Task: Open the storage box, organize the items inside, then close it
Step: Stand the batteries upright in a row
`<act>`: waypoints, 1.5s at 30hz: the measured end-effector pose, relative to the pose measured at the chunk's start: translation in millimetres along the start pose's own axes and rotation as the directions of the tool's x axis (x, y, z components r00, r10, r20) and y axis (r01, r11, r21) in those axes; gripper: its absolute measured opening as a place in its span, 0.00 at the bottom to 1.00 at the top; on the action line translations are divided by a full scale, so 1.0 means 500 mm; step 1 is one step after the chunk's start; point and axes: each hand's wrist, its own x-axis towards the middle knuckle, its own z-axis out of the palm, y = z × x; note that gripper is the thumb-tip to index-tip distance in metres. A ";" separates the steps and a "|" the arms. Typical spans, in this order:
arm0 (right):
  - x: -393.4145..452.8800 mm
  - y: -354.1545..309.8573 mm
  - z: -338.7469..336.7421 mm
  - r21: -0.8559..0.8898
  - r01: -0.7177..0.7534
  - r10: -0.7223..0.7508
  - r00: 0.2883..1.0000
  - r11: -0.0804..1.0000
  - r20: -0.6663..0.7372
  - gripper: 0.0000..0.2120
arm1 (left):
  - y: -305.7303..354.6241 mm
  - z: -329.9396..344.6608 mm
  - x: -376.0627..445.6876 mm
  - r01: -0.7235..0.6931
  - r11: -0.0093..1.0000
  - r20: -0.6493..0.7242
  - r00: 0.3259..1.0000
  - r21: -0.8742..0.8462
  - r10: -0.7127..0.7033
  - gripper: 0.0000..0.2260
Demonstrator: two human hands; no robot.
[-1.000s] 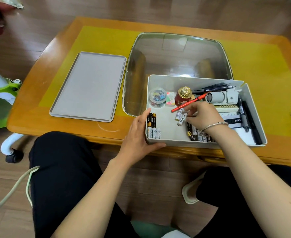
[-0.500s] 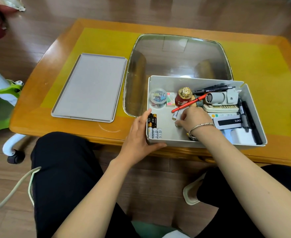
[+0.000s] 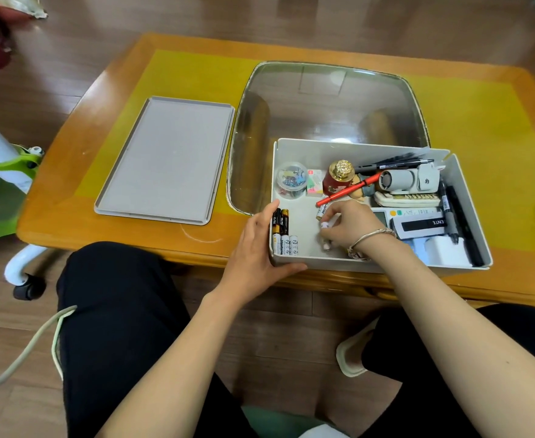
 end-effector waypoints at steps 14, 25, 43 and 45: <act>-0.006 -0.032 0.012 0.057 0.000 -0.018 0.948 0.998 0.318 0.17 | -0.001 0.002 0.001 0.007 1.000 -0.003 1.000 0.004 -0.007 0.50; -0.010 -0.026 -0.008 0.082 0.060 -0.090 0.897 0.995 0.433 0.20 | 0.000 0.002 0.000 0.013 1.000 0.001 1.000 -0.002 -0.013 0.50; 0.047 -0.015 0.006 0.045 -0.140 0.145 0.976 0.989 -0.162 0.15 | 0.001 0.000 -0.001 0.010 1.000 0.004 1.000 0.002 -0.010 0.50; 0.050 -0.016 0.005 0.037 -0.146 0.150 0.973 0.989 -0.175 0.14 | -0.001 0.000 -0.001 0.005 1.000 0.003 1.000 0.005 -0.005 0.49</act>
